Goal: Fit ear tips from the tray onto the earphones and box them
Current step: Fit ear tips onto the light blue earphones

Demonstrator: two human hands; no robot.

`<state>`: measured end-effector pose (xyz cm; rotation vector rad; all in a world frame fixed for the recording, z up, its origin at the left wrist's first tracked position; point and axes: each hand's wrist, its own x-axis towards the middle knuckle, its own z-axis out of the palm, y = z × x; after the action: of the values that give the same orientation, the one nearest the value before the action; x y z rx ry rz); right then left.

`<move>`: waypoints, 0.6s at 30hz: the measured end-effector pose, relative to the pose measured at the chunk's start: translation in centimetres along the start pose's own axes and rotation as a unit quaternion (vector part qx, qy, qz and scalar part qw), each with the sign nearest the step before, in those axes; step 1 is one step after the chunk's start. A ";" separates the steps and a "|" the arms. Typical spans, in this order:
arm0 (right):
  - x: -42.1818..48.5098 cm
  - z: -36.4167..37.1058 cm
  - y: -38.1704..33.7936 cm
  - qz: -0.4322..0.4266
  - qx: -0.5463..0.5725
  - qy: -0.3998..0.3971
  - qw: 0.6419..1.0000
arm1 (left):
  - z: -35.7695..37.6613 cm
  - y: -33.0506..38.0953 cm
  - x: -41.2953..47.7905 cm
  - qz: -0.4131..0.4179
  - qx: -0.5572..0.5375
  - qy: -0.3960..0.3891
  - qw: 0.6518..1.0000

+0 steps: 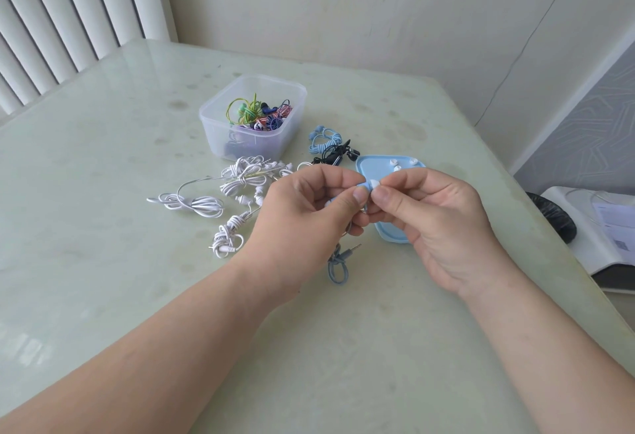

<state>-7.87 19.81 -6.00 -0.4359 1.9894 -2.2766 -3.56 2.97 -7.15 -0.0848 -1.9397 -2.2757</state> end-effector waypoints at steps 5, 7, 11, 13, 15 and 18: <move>0.2 -1.0 -0.2 -0.014 -0.057 -0.041 0.997 | -0.7 0.1 0.3 -0.031 0.000 -0.064 0.997; 0.1 -1.1 -0.2 -0.020 -0.066 -0.052 0.996 | -0.9 0.1 0.3 -0.032 0.001 -0.072 0.997; 0.1 -1.0 0.1 -0.032 -0.087 -0.056 0.994 | -0.8 -0.1 0.2 -0.035 0.004 -0.061 0.998; 0.0 -0.7 0.3 -0.039 -0.096 -0.050 0.993 | -0.7 -0.3 0.2 -0.035 -0.002 -0.047 0.998; -0.2 -0.4 0.5 -0.046 -0.104 -0.043 0.993 | -0.5 -0.4 0.2 -0.038 -0.015 -0.032 0.999; -0.3 -0.1 0.6 -0.044 -0.099 -0.041 0.993 | -0.1 -0.5 0.1 -0.048 -0.042 -0.021 0.998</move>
<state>-7.71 19.86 -6.67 -0.6348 2.2041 -2.0776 -3.69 2.92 -7.69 -0.0501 -1.9070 -2.4361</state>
